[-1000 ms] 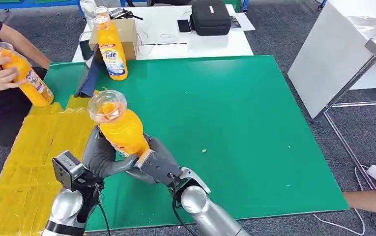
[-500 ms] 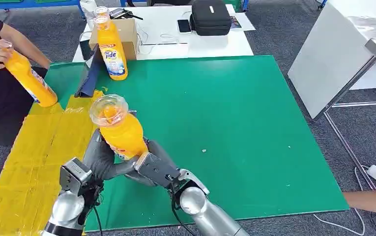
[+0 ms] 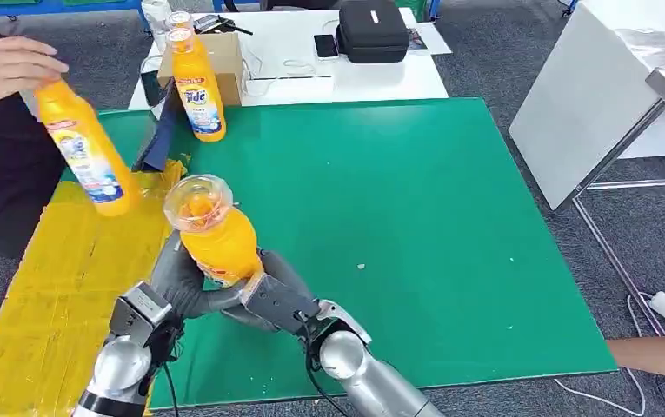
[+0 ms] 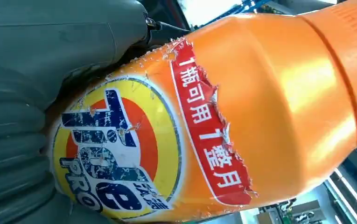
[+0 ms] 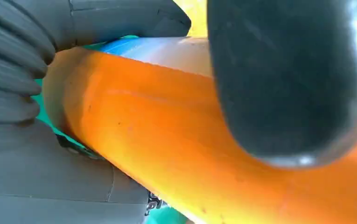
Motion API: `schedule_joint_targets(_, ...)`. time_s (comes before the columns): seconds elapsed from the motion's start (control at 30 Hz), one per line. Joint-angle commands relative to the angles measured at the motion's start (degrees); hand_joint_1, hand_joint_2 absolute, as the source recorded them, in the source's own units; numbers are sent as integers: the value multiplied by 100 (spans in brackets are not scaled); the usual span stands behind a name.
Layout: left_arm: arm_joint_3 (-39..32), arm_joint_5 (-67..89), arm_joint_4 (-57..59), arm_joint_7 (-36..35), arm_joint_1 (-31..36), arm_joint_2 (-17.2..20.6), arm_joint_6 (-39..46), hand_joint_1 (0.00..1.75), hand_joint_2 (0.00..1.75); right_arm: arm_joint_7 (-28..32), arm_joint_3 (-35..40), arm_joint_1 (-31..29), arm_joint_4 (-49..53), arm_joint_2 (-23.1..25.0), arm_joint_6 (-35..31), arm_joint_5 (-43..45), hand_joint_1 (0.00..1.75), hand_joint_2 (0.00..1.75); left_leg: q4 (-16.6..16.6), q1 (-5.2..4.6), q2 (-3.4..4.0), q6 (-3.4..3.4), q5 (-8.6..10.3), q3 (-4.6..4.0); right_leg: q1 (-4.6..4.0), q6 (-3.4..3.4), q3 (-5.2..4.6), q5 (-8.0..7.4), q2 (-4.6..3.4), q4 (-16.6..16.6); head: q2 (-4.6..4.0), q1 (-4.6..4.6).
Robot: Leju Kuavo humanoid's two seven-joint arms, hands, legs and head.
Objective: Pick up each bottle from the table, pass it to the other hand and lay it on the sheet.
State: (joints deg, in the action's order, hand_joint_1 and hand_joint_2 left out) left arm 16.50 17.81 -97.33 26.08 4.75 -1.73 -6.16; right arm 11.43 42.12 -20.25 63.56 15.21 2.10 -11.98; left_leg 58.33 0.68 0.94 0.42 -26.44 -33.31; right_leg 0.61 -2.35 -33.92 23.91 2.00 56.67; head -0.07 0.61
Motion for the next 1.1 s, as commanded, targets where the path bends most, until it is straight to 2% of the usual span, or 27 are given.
schedule_joint_targets(0.03,409,101,185,-24,157,205,-63,175,175,-103,44,-177,-43,-316,-353,-336,148,175,-6,-1,-15,2,3,12,3,6,15,1,-4,-5,0,0)
schedule_joint_targets(0.43,399,100,167,-24,152,201,-65,175,175,-118,42,-145,-1,-310,-348,-363,148,175,-4,-2,-14,1,3,9,2,6,11,1,-5,-3,0,2)
schedule_joint_targets(0.47,399,100,167,-24,152,201,-65,175,175,-118,42,-145,-1,-310,-348,-363,45,175,-5,-2,-15,1,3,10,2,7,13,0,-5,-4,0,0)
schedule_joint_targets(0.5,383,253,136,-79,137,224,28,175,175,-157,2,-115,77,-328,-508,-556,0,175,-6,-2,-15,1,3,12,2,8,15,0,-7,-5,0,0)
schedule_joint_targets(0.57,296,499,53,-141,114,331,209,175,175,-224,-190,-108,356,-512,-692,-746,0,175,-5,-2,-16,2,3,12,3,9,15,0,-8,-5,0,0)
schedule_joint_targets(0.67,-131,1029,-47,-238,111,579,606,175,175,-308,-830,43,999,-985,-560,-747,0,175,-9,-3,-26,3,6,15,4,9,21,1,-3,-7,0,0)
schedule_joint_targets(0.77,-501,2272,1,-372,41,738,1321,175,175,-200,-1318,328,1504,-1475,-423,-819,0,175,-6,0,-24,3,5,6,1,4,15,0,10,-8,0,2)
schedule_joint_targets(0.8,-574,2766,66,-434,21,760,1618,175,175,-159,-1513,447,1640,-1588,-376,-790,0,0,-5,-1,-27,4,6,8,3,5,19,0,8,-9,0,0)
schedule_joint_targets(0.93,-649,4231,458,-864,-93,747,2409,175,175,22,-2073,842,2192,-1961,-165,-792,0,0,-11,-6,-38,3,7,11,6,4,23,1,16,-11,0,0)
schedule_joint_targets(1.1,-706,4643,612,-1050,-200,777,2692,175,175,44,-2207,1061,2440,-2059,-16,-856,0,0,-11,-10,-33,2,1,15,10,6,25,4,6,-10,0,2)
